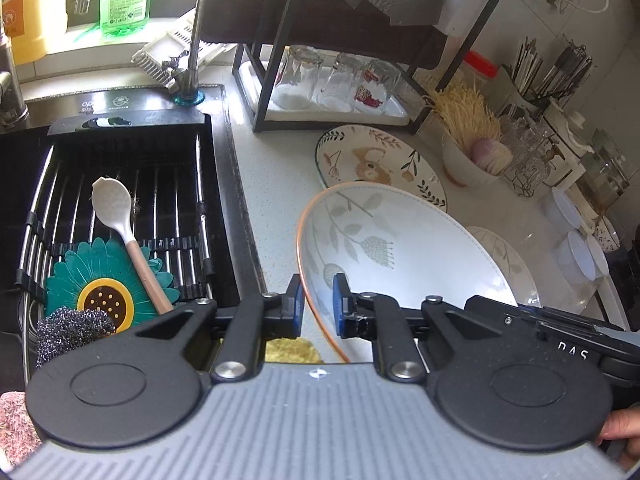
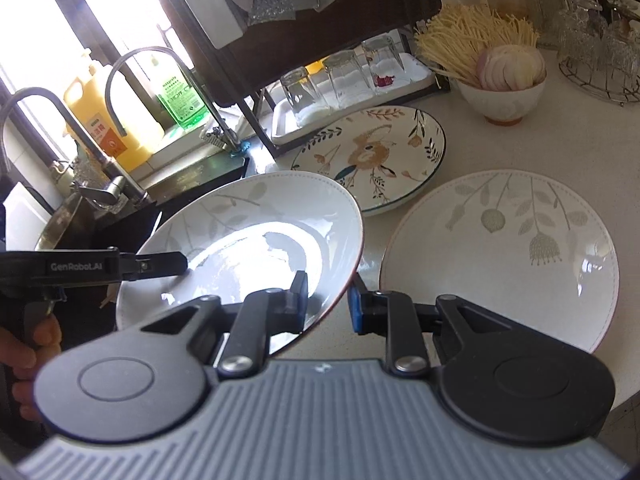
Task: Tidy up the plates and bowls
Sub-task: 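Lift the white bowl with the left tool toward the other white plate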
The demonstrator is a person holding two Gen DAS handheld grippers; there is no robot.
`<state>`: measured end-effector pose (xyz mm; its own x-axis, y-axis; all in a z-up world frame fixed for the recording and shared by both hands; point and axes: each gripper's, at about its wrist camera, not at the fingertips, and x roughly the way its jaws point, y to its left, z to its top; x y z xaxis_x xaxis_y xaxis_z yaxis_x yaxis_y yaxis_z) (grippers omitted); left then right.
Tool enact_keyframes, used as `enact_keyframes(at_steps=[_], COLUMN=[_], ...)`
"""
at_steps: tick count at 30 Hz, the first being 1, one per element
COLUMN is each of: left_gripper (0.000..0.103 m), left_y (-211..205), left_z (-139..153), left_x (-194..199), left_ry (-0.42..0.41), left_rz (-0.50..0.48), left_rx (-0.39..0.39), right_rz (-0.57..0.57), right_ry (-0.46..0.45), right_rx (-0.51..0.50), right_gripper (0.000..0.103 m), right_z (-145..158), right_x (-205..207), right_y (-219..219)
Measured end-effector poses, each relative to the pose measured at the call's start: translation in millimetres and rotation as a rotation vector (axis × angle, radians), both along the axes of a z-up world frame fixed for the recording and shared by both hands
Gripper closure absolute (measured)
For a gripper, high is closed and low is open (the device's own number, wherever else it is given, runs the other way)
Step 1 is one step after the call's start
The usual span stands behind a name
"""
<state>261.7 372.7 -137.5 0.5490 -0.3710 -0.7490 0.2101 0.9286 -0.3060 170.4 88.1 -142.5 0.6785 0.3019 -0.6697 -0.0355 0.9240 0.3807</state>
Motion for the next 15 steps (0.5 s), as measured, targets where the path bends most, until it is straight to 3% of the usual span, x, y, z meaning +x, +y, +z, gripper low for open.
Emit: enact_keyframes(at_steps=[8, 15], left_gripper=[0.086, 0.086], left_y=[-35.2, -69.9], left_z=[26.3, 26.6], left_x=[-7.8, -8.1], left_ry=[-0.034, -0.026], left_rz=[0.047, 0.047], left_rx=[-0.004, -0.015], right_rz=[0.048, 0.043], right_ry=[-0.054, -0.064], right_rx=[-0.036, -0.032], right_gripper=[0.079, 0.079], right_z=[23.2, 27.1], right_x=[3.3, 5.4], right_y=[-29.2, -64.1])
